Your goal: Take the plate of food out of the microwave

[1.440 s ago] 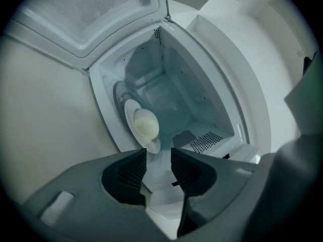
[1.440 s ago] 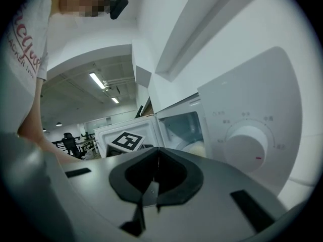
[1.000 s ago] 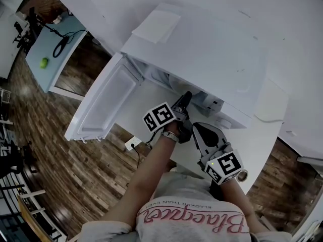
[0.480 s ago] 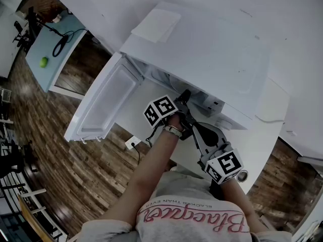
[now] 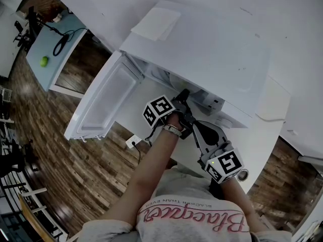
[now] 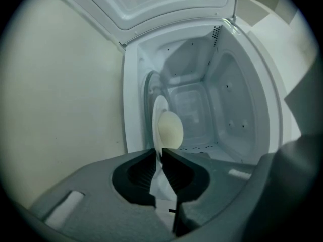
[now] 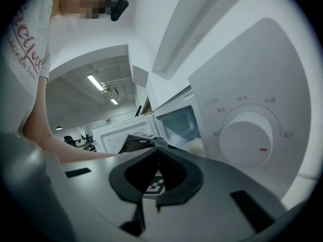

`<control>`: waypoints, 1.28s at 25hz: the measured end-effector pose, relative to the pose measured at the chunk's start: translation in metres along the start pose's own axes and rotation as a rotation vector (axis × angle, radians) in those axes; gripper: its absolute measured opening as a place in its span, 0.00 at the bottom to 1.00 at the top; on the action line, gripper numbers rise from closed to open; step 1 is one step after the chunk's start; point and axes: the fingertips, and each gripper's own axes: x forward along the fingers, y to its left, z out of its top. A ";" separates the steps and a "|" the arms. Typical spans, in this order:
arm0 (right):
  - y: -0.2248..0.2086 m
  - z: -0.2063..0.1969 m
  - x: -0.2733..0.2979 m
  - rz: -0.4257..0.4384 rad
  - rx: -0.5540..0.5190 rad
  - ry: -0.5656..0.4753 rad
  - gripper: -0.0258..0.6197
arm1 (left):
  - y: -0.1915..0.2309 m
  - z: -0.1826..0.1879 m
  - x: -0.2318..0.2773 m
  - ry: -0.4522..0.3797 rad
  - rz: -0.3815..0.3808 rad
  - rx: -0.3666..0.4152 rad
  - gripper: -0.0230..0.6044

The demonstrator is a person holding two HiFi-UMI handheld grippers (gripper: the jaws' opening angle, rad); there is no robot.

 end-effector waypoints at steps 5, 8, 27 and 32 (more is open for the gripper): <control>0.001 -0.002 -0.001 0.001 0.002 0.003 0.06 | -0.001 0.001 -0.007 -0.019 -0.046 -0.020 0.08; 0.005 -0.002 -0.001 0.016 -0.005 -0.001 0.06 | -0.005 0.003 -0.012 -0.032 -0.094 -0.022 0.06; 0.013 -0.004 -0.007 0.013 -0.018 -0.020 0.06 | -0.007 -0.001 -0.034 -0.077 -0.261 -0.019 0.06; 0.014 -0.004 -0.007 0.006 -0.016 -0.024 0.06 | -0.012 0.000 -0.039 -0.073 -0.299 -0.007 0.06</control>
